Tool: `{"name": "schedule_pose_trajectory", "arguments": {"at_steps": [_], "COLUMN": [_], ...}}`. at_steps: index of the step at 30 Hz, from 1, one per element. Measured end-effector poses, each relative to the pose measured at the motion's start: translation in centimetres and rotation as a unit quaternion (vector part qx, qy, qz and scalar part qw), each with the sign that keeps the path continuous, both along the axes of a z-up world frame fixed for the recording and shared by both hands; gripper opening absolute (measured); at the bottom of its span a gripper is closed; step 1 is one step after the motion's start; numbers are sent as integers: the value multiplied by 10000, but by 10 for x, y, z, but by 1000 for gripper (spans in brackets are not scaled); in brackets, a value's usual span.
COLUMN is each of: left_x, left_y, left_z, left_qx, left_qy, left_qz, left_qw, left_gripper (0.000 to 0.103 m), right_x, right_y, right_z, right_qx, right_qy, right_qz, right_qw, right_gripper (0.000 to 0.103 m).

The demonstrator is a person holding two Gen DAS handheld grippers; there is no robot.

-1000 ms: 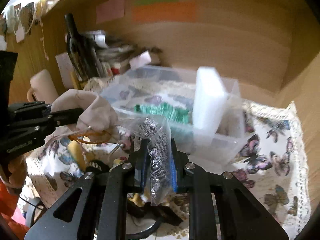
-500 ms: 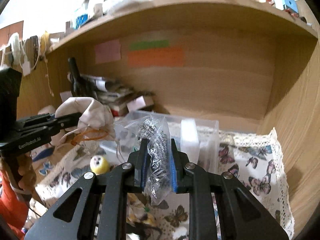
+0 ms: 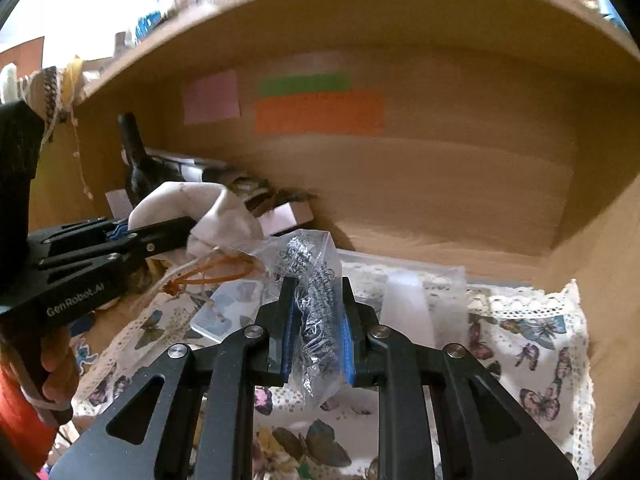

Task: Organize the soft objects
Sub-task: 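Lower the white cloth into the box with the left tool while the right tool drops the bag in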

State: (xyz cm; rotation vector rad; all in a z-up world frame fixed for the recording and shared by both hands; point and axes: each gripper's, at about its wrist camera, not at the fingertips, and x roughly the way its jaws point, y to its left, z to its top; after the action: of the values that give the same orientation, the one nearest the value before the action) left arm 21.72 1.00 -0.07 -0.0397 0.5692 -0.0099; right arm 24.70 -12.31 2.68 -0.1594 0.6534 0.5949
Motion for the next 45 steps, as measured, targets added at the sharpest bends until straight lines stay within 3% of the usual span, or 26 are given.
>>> {"name": "schedule_pose_trajectory", "arguments": {"at_steps": [14, 20, 27, 31, 45], "left_x": [56, 69, 66, 60, 17], "left_y": [10, 4, 4, 6, 0], "left_z": [-71, -87, -81, -74, -31], "left_qx": [-206, -91, -109, -140, -45], "left_qy": [1131, 1360, 1345, 1270, 608], "left_qz": [-48, -177, -104, -91, -69], "left_qw": [9934, 9905, 9908, 9918, 9981], "left_gripper": [14, 15, 31, 35, 60], "right_x": [41, 42, 43, 43, 13], "right_y": [21, 25, 29, 28, 16], "right_z": [-48, -52, -56, -54, -19], "right_qx": [-776, -1096, -1237, -1131, -844], "right_qy": [527, 349, 261, 316, -127], "right_qz": [-149, -195, -267, -253, -215], "right_qw": [9955, 9932, 9916, 9928, 9961], "right_gripper": [17, 18, 26, 46, 59]}}
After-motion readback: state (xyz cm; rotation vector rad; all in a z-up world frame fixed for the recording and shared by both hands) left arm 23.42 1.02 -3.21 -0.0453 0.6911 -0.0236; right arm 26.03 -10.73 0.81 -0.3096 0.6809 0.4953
